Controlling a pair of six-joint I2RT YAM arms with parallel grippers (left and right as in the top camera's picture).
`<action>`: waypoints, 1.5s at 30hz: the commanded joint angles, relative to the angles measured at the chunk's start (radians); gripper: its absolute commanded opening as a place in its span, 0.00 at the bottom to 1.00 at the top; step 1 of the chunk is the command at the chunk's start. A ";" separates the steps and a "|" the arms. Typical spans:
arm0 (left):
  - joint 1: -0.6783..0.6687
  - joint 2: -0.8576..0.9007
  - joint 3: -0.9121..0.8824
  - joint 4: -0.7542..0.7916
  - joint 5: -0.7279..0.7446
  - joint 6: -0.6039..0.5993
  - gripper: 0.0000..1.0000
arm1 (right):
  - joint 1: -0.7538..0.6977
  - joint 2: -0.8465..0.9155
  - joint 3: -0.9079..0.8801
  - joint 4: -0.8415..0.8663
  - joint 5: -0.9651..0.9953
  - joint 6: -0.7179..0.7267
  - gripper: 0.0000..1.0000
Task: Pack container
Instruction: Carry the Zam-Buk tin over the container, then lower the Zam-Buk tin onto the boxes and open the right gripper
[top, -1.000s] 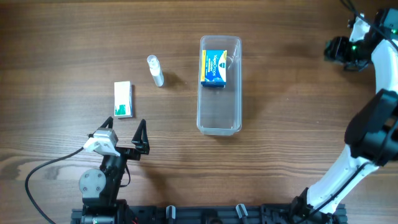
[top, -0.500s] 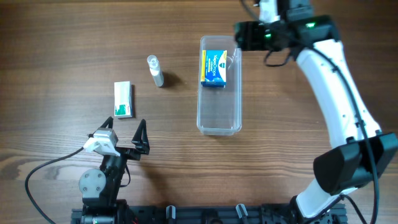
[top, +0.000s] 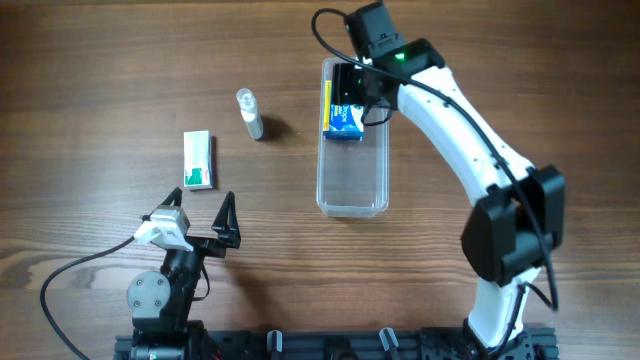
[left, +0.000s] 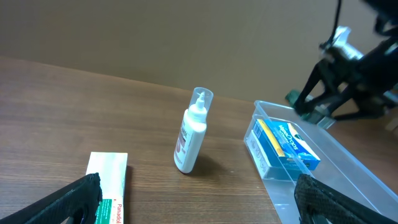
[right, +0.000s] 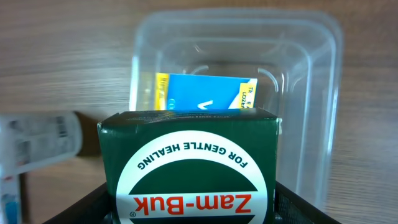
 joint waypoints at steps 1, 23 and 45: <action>0.007 -0.007 -0.004 -0.006 -0.009 0.016 1.00 | 0.006 0.051 0.000 0.010 0.027 0.036 0.69; 0.007 -0.007 -0.004 -0.006 -0.009 0.016 1.00 | 0.022 0.094 0.000 0.066 -0.006 0.051 0.73; 0.007 -0.007 -0.004 -0.006 -0.009 0.016 1.00 | -0.135 -0.399 0.041 -0.011 0.138 0.010 1.00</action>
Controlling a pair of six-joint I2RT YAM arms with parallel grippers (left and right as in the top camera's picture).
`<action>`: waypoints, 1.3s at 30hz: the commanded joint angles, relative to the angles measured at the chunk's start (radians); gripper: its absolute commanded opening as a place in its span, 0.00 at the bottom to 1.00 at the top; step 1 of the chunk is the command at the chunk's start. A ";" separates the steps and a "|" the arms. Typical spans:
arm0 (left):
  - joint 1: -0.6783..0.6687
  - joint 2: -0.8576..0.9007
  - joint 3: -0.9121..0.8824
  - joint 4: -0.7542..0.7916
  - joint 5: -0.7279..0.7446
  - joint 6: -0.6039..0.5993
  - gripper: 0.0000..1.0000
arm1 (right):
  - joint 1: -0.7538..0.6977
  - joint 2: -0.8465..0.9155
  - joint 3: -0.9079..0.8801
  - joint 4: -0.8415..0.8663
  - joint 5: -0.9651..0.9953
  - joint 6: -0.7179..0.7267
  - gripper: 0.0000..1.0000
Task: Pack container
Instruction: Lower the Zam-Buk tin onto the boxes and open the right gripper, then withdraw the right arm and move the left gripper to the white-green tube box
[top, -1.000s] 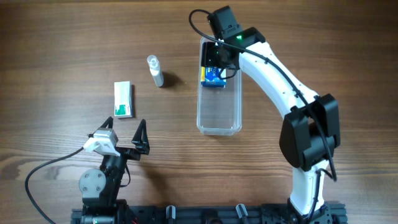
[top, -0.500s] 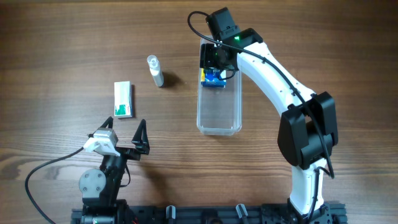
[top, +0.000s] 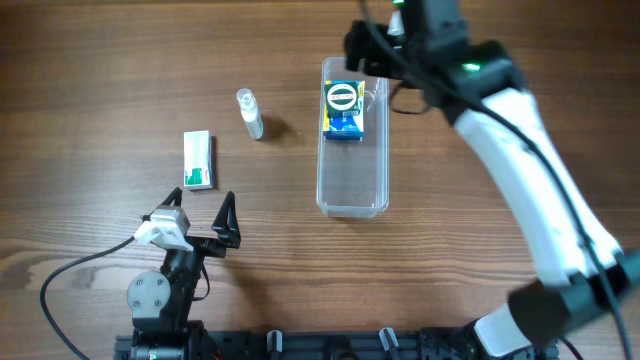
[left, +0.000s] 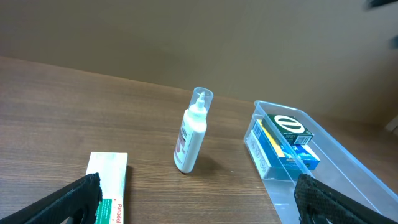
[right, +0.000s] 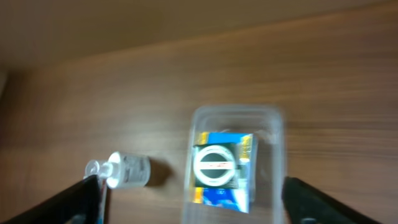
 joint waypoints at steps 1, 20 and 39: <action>0.007 -0.007 -0.004 -0.007 -0.009 0.016 1.00 | -0.146 -0.079 0.023 -0.067 0.122 -0.011 1.00; 0.007 -0.007 -0.004 -0.007 -0.010 0.016 1.00 | -0.718 -0.076 0.013 -0.396 0.121 0.085 1.00; 0.006 -0.007 -0.004 0.132 0.051 0.007 1.00 | -0.718 -0.076 0.013 -0.396 0.121 0.085 1.00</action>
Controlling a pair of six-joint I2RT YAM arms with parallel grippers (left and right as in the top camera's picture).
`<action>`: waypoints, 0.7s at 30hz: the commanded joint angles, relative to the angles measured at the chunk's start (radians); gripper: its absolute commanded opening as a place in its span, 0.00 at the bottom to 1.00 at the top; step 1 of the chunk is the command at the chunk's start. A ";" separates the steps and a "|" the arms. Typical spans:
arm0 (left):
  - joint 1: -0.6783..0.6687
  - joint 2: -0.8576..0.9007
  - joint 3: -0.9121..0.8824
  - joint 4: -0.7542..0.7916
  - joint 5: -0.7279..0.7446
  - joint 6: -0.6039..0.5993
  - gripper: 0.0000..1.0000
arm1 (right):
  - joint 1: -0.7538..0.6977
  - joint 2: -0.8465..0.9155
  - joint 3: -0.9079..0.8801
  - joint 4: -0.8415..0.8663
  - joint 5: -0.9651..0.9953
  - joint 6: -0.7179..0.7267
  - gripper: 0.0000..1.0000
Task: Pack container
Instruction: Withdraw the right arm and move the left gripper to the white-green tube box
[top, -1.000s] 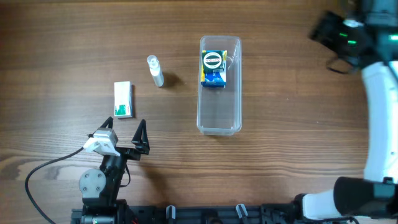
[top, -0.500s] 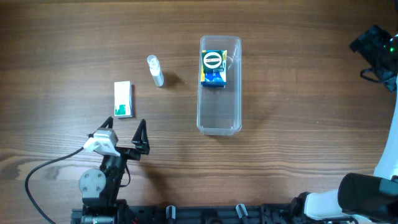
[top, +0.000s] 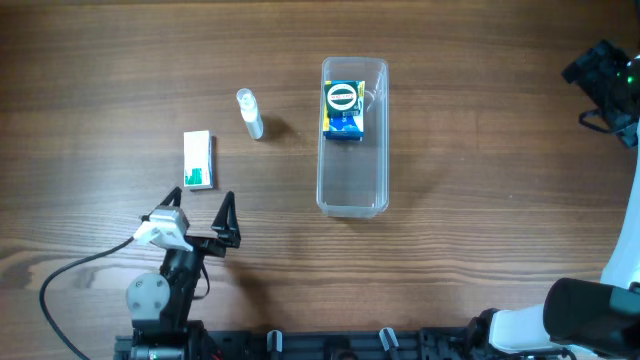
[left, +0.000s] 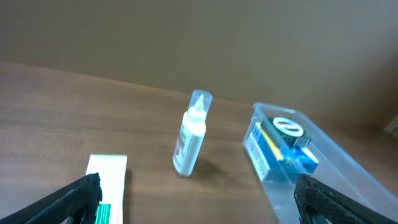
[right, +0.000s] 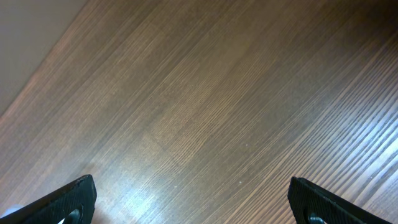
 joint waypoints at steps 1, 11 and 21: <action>0.006 -0.007 0.000 0.137 0.083 0.008 1.00 | 0.000 0.005 -0.001 0.000 0.010 0.014 1.00; 0.006 0.069 0.288 0.081 0.291 0.097 1.00 | 0.000 0.005 -0.001 0.000 0.010 0.014 1.00; 0.006 0.751 1.134 -0.942 0.036 0.169 1.00 | 0.000 0.005 -0.001 0.003 0.010 0.013 1.00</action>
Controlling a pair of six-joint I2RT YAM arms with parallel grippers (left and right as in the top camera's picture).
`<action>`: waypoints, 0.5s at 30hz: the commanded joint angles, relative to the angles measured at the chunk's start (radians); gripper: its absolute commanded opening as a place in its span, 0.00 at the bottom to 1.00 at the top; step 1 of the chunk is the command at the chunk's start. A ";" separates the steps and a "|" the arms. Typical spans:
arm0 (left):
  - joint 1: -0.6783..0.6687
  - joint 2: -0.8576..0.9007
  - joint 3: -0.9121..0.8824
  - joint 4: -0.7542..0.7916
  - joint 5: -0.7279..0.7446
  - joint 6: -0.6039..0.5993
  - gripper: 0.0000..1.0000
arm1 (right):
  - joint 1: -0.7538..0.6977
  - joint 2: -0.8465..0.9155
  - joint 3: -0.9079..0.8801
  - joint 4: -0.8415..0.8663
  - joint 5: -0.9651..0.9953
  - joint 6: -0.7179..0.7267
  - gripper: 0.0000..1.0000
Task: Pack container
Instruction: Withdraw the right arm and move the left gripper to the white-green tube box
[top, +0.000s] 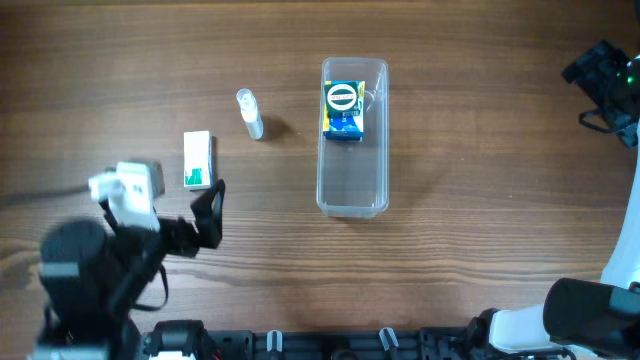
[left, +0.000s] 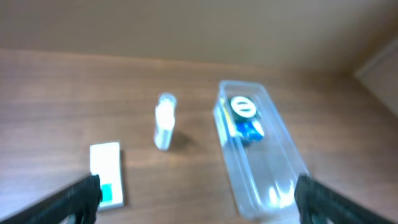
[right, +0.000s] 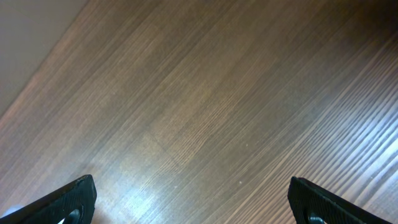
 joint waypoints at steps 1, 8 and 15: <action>0.005 0.204 0.171 -0.123 -0.061 0.027 1.00 | 0.000 0.005 -0.001 0.002 0.010 0.014 1.00; 0.006 0.540 0.235 -0.209 -0.159 -0.055 1.00 | 0.000 0.005 -0.001 0.002 0.010 0.014 1.00; 0.006 0.850 0.267 -0.170 -0.204 -0.055 1.00 | 0.000 0.005 -0.001 0.002 0.010 0.014 1.00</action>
